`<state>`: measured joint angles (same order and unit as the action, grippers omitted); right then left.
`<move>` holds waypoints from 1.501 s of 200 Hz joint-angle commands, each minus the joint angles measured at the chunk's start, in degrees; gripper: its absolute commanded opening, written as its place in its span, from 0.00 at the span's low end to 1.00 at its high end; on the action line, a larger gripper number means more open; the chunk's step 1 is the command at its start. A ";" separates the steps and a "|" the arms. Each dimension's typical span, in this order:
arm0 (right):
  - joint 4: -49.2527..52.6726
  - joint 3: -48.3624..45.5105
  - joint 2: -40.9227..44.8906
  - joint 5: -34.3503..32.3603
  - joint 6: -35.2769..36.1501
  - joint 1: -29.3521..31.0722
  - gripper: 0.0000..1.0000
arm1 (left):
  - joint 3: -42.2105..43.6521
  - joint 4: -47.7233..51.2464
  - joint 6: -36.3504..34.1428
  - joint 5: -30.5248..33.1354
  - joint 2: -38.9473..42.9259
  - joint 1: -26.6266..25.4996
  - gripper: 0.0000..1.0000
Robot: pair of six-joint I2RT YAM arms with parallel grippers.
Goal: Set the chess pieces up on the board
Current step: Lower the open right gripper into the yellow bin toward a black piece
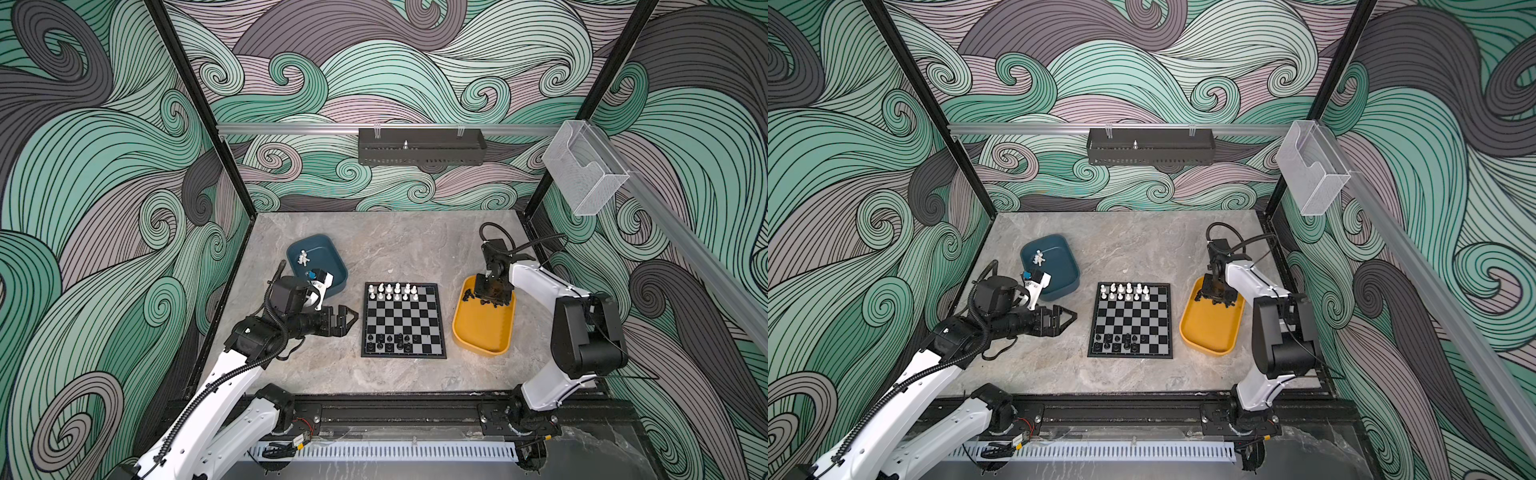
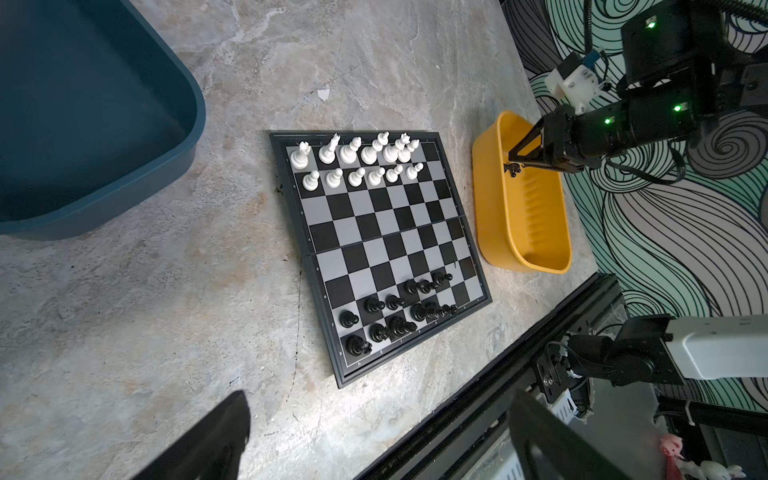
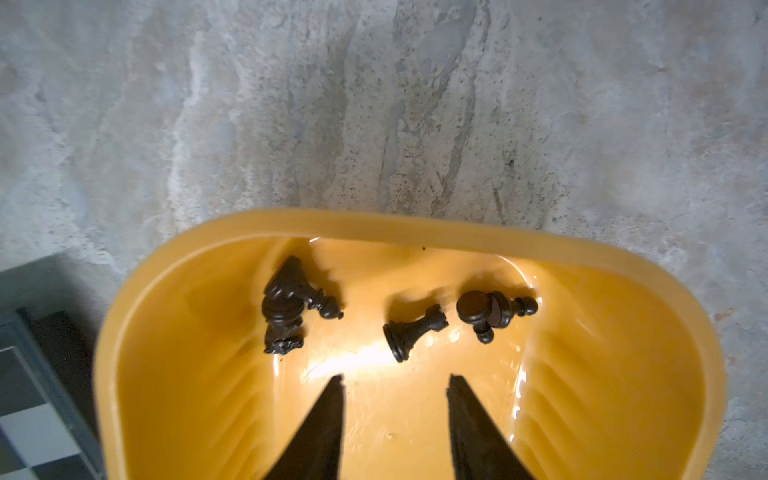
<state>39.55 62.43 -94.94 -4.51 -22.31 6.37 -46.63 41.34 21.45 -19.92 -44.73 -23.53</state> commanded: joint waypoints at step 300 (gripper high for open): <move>-4.80 2.73 -10.80 7.98 -31.13 -7.76 0.45 | 0.32 -1.20 0.21 -2.23 2.10 0.41 0.99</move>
<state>32.73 64.88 -104.60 2.15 -54.24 -1.67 -46.57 41.08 21.45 -21.32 -43.46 -23.53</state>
